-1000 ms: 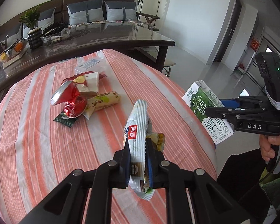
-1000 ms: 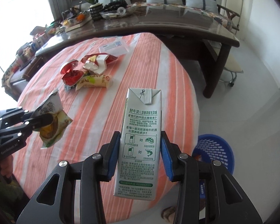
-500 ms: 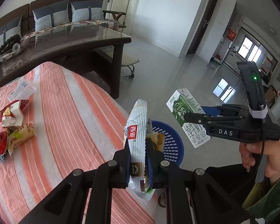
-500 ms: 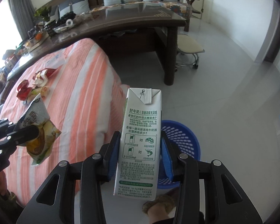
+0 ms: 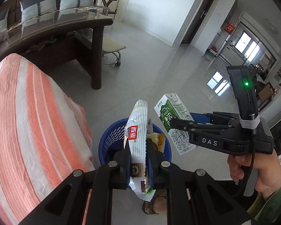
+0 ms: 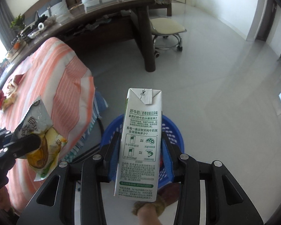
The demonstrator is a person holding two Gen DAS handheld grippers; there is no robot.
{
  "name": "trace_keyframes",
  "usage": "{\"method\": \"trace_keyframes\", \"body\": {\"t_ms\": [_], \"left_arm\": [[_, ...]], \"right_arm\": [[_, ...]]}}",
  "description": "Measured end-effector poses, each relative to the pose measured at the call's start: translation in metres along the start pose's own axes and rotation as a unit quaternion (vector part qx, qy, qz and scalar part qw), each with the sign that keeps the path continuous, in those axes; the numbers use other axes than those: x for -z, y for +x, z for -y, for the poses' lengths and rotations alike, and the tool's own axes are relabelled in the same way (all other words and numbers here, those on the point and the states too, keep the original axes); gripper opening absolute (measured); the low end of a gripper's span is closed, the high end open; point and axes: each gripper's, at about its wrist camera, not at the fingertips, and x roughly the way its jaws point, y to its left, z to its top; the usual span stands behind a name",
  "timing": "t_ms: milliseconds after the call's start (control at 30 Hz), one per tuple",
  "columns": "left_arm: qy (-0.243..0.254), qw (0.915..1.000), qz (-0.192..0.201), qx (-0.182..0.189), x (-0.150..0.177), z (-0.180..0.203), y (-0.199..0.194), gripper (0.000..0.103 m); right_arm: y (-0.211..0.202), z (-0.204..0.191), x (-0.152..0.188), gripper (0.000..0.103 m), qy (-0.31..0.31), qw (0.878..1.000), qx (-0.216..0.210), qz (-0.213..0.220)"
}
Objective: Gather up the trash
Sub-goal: 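Carry the wrapper and milk carton to the blue wastebasket and release both, then move both tools back over the table toward the red can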
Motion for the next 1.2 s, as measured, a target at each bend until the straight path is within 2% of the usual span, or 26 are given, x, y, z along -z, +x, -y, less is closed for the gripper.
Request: {"method": "trace_keyframes", "body": {"t_ms": [267, 500, 567, 600, 633, 700, 833, 1000, 1067, 1133, 1200], "left_arm": [[-0.003, 0.9997, -0.022, 0.004, -0.003, 0.0, 0.044, 0.014], [0.002, 0.9996, -0.026, -0.003, -0.001, 0.002, 0.066, 0.016], [-0.003, 0.9997, -0.026, 0.005, -0.002, 0.001, 0.073, 0.032], [-0.004, 0.9997, -0.023, 0.003, -0.003, 0.004, 0.074, 0.051], [-0.005, 0.9999, -0.015, -0.001, -0.004, 0.004, 0.073, 0.061], [-0.003, 1.0, 0.0, -0.003, -0.005, 0.006, 0.072, 0.061], [-0.006, 0.9999, 0.006, -0.007, -0.007, 0.008, 0.06, 0.061], [0.0, 0.9993, 0.036, -0.01, -0.003, 0.008, 0.019, 0.061], [0.008, 0.9986, 0.05, -0.017, 0.003, 0.006, -0.003, 0.061], [0.013, 0.9973, 0.062, -0.035, 0.013, 0.001, -0.025, 0.064], [0.012, 0.9956, 0.074, -0.057, 0.028, -0.01, -0.047, 0.065]], "right_arm": [[0.024, 0.029, 0.006, 0.042, 0.035, 0.999, -0.024, -0.015], [0.036, 0.036, 0.001, 0.042, 0.038, 0.999, -0.026, -0.026], [0.04, 0.038, 0.0, 0.045, 0.038, 0.999, -0.022, -0.026], [0.042, 0.04, 0.0, 0.049, 0.042, 0.999, -0.023, -0.025], [0.043, 0.042, 0.0, 0.063, 0.049, 0.998, -0.024, -0.026], [0.042, 0.047, 0.0, 0.067, 0.062, 0.997, -0.027, -0.025], [0.033, 0.051, 0.0, 0.067, 0.067, 0.997, -0.036, -0.012], [0.013, 0.047, -0.002, 0.067, 0.069, 0.996, -0.041, 0.028], [-0.001, 0.042, -0.003, 0.073, 0.064, 0.996, -0.035, 0.056], [-0.016, 0.034, -0.004, 0.085, 0.058, 0.994, -0.022, 0.085], [-0.028, 0.022, -0.003, 0.09, 0.047, 0.993, -0.014, 0.11]]}}
